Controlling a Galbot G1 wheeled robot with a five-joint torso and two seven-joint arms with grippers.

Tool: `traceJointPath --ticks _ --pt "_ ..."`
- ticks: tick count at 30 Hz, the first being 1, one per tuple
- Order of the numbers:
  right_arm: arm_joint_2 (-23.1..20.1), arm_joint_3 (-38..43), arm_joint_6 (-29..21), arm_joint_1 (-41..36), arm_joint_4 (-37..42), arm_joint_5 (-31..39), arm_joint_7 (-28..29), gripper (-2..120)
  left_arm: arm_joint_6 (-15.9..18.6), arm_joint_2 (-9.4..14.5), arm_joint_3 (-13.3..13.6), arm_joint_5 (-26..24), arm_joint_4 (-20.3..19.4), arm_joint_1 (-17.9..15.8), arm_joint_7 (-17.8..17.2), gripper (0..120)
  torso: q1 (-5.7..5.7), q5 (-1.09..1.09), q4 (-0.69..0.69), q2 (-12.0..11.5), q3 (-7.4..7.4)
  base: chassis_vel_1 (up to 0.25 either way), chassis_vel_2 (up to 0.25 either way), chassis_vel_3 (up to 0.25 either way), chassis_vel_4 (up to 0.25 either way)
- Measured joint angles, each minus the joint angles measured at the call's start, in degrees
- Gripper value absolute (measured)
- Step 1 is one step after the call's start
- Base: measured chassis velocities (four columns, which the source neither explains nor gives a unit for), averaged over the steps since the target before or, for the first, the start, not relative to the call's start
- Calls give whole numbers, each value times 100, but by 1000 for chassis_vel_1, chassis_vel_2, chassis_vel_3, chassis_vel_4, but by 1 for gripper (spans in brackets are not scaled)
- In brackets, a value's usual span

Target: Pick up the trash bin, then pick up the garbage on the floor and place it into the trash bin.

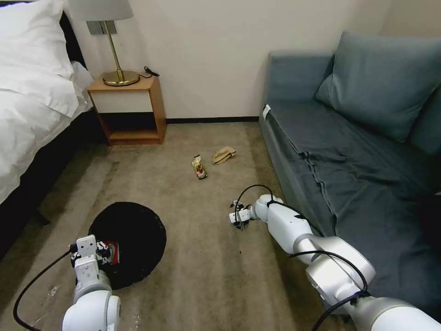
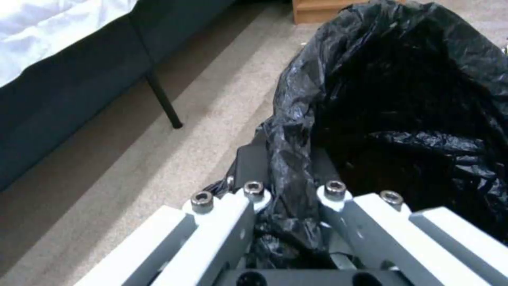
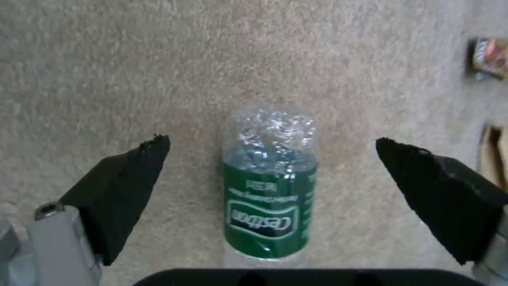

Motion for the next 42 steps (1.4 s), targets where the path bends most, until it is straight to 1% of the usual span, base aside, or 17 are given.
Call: traceJointPath --ticks 11,18,29,34,42 --pt "79 -127 -426 72 -186 539 10 100 -43 0 30 2 20 4 20 4 0 0 0 0 0 0 0 0 0" --pt "198 -166 -720 75 -281 854 30 100 -54 0 29 5 -55 48 28 4 0 0 0 0 0 0 0 0 0" --pt "242 -141 -948 127 -320 946 24 100 -56 0 25 5 -80 34 38 4 0 1 0 0 0 0 0 0 0" --pt "219 -56 -1071 140 -380 1075 28 100 -63 0 55 6 -30 -15 52 4 0 1 -1 0 0 0 0 0 0" --pt "238 -34 -1182 70 -360 1111 54 100 -137 0 79 5 36 -41 104 4 0 0 0 0 0 0 0 0 0"
